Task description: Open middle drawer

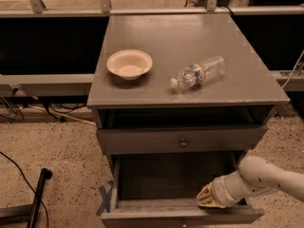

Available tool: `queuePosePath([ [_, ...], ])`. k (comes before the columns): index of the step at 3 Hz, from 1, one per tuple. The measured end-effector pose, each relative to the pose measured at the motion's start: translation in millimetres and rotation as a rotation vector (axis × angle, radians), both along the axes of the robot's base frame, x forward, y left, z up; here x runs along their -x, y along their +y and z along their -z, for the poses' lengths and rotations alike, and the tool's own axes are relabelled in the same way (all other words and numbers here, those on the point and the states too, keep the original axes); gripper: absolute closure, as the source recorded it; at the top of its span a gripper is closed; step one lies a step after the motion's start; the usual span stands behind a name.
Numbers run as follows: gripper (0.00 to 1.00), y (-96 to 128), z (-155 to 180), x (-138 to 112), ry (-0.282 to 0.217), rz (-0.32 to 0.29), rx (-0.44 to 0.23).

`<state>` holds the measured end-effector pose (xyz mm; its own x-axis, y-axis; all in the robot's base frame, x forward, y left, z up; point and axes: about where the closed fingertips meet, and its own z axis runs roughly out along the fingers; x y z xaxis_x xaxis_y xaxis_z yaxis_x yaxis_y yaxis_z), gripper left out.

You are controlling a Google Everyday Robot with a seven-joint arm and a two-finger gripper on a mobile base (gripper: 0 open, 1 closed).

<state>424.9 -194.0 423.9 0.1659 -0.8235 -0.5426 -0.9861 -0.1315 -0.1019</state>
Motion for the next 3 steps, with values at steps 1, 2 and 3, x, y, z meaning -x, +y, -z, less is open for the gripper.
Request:
queuePosePath([
  [1, 1.0, -3, -11, 22, 0.019, 0.003, -0.005],
  [2, 1.0, -3, -20, 28, 0.013, 0.006, -0.02],
  [3, 1.0, -1, -28, 27, -0.005, 0.009, -0.037],
])
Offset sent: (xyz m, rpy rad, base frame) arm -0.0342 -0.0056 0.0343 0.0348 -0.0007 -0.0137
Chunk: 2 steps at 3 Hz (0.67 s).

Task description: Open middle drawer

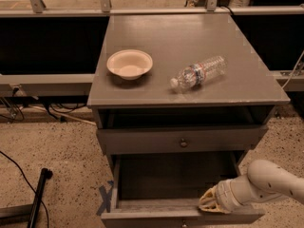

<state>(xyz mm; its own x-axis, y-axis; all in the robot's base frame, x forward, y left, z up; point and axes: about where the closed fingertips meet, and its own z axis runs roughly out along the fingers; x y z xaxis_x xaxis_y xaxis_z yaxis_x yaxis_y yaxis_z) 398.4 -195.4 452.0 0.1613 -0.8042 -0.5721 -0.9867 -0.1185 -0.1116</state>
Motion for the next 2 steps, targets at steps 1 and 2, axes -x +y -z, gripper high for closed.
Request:
queuePosePath([
  [1, 1.0, -4, -20, -6, -0.046, 0.015, -0.032],
  [2, 0.85, -6, -43, -8, -0.088, 0.03, -0.128],
])
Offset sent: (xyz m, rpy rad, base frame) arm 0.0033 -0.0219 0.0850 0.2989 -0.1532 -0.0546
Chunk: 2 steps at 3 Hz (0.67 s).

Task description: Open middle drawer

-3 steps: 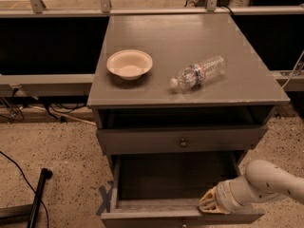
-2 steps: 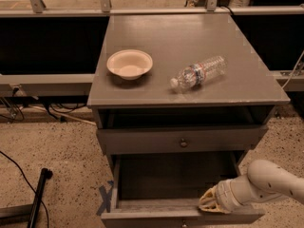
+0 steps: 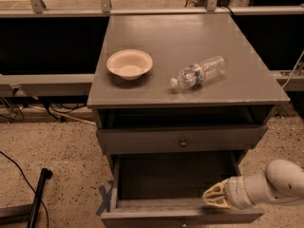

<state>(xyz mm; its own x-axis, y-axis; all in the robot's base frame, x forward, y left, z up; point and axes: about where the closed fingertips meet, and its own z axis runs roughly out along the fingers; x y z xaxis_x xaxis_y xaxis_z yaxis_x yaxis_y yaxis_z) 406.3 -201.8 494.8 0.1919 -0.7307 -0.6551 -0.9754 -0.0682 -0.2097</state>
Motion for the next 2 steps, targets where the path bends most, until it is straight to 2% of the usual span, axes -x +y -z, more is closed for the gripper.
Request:
queuePosePath([
  [2, 0.39, -0.8, -0.9, 3.8, 0.0, -0.002, -0.011],
])
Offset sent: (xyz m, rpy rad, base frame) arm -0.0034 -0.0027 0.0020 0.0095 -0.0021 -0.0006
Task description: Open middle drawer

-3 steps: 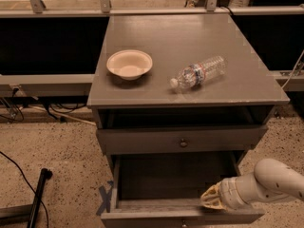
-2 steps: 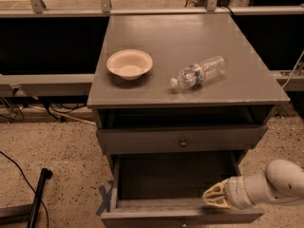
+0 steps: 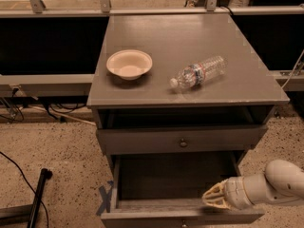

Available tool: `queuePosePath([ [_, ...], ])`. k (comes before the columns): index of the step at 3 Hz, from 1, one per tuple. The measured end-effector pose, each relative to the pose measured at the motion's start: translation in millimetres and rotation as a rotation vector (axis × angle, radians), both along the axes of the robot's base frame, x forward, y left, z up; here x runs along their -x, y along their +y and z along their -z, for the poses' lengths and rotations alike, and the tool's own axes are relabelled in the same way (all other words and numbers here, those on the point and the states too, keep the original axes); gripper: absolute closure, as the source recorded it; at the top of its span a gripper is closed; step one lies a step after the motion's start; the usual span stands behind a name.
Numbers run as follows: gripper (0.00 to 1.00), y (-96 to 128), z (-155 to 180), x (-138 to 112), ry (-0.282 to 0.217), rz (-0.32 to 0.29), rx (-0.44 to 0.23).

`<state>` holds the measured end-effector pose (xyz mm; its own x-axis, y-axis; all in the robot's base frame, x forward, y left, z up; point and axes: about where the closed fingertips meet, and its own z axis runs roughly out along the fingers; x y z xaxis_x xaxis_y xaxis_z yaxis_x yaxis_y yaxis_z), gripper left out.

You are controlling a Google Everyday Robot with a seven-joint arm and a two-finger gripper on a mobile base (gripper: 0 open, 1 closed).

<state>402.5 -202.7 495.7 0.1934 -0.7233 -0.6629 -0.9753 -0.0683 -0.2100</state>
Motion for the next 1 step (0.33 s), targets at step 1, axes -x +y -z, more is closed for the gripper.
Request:
queuePosePath([
  [1, 0.15, 1.5, 0.8, 0.4, 0.002, -0.003, -0.002],
])
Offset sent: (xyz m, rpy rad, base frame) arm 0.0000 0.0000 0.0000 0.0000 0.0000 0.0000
